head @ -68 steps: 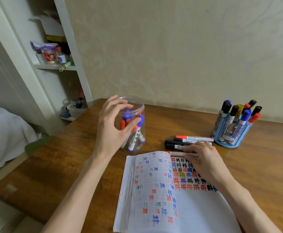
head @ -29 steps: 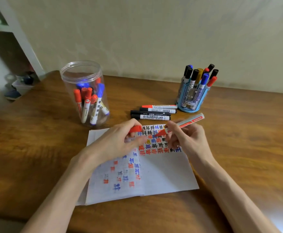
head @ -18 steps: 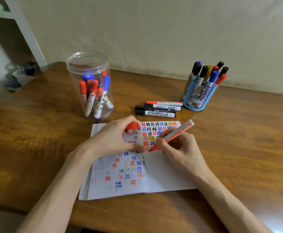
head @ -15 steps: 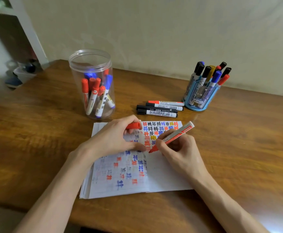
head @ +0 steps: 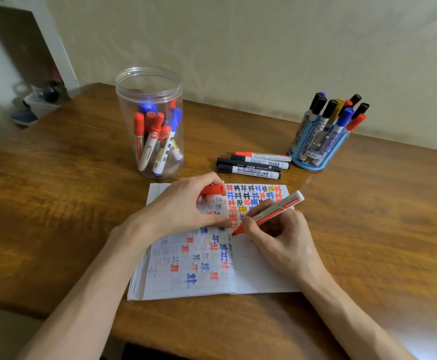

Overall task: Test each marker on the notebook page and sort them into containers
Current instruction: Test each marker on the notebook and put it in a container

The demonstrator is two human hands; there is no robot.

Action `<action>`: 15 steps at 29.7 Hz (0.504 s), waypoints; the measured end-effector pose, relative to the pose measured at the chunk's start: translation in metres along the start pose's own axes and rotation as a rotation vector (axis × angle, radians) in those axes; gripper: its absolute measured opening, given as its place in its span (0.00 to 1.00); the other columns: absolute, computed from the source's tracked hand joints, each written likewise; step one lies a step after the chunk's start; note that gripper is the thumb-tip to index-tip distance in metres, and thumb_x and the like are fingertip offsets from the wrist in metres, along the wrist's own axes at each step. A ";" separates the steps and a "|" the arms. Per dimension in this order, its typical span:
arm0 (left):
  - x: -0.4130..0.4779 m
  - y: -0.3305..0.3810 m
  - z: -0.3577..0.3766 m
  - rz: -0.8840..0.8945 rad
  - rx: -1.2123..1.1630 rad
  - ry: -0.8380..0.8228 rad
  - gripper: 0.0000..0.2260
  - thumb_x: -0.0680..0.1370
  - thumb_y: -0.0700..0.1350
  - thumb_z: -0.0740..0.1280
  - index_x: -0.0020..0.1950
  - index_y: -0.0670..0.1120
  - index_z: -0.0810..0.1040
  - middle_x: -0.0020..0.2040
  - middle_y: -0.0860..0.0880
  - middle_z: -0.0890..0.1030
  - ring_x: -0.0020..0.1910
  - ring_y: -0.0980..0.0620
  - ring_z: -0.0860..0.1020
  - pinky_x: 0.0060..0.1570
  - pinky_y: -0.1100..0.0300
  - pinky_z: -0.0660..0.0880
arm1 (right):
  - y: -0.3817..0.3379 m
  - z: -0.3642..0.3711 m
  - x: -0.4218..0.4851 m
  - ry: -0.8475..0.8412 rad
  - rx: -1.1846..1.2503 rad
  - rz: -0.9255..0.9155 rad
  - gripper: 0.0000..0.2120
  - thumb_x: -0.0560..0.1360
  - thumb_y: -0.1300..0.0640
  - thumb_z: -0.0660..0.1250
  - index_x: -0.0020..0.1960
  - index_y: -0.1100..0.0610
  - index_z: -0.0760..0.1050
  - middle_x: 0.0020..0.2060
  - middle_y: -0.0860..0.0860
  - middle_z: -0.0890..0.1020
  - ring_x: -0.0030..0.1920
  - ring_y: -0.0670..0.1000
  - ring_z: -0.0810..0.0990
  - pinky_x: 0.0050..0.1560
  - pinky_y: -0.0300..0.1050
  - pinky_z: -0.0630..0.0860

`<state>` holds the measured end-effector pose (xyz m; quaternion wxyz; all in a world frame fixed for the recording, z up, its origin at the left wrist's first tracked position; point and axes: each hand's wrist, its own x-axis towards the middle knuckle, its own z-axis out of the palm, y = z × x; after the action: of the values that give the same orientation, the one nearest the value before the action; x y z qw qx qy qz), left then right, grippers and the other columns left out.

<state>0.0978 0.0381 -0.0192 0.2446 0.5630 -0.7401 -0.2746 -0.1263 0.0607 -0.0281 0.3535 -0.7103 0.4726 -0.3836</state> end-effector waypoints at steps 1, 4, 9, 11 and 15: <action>0.000 0.000 0.000 0.001 -0.002 0.000 0.25 0.67 0.62 0.79 0.58 0.61 0.72 0.60 0.62 0.79 0.54 0.67 0.77 0.42 0.73 0.75 | 0.002 0.000 0.000 0.006 -0.008 0.001 0.08 0.79 0.59 0.73 0.42 0.48 0.82 0.38 0.42 0.87 0.38 0.44 0.85 0.38 0.35 0.78; 0.001 0.000 0.000 -0.006 -0.013 -0.008 0.25 0.67 0.63 0.79 0.58 0.61 0.72 0.59 0.63 0.78 0.54 0.66 0.77 0.43 0.71 0.75 | 0.006 0.000 0.002 0.043 -0.028 0.007 0.08 0.79 0.59 0.72 0.41 0.52 0.82 0.37 0.46 0.86 0.37 0.48 0.85 0.37 0.46 0.81; 0.001 0.001 0.000 0.002 -0.007 -0.004 0.27 0.65 0.65 0.78 0.58 0.60 0.72 0.58 0.63 0.79 0.54 0.66 0.77 0.43 0.70 0.76 | 0.006 -0.003 0.002 0.020 0.019 0.001 0.06 0.79 0.60 0.73 0.44 0.52 0.83 0.40 0.45 0.88 0.41 0.46 0.87 0.41 0.39 0.81; 0.000 0.001 0.000 -0.003 -0.013 -0.005 0.27 0.65 0.65 0.78 0.58 0.60 0.72 0.58 0.62 0.79 0.54 0.65 0.77 0.44 0.70 0.76 | 0.005 -0.002 0.001 -0.011 0.018 -0.023 0.07 0.79 0.60 0.73 0.43 0.51 0.83 0.39 0.44 0.88 0.40 0.46 0.86 0.40 0.37 0.79; 0.000 0.000 0.000 0.005 -0.007 -0.002 0.28 0.65 0.66 0.77 0.59 0.60 0.72 0.58 0.62 0.79 0.54 0.65 0.78 0.44 0.68 0.77 | 0.006 0.001 0.000 -0.012 -0.022 -0.043 0.11 0.77 0.59 0.73 0.39 0.48 0.81 0.33 0.42 0.84 0.31 0.43 0.81 0.34 0.36 0.74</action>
<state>0.0978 0.0378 -0.0187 0.2463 0.5602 -0.7408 -0.2771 -0.1279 0.0591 -0.0332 0.3403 -0.7265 0.4593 -0.3813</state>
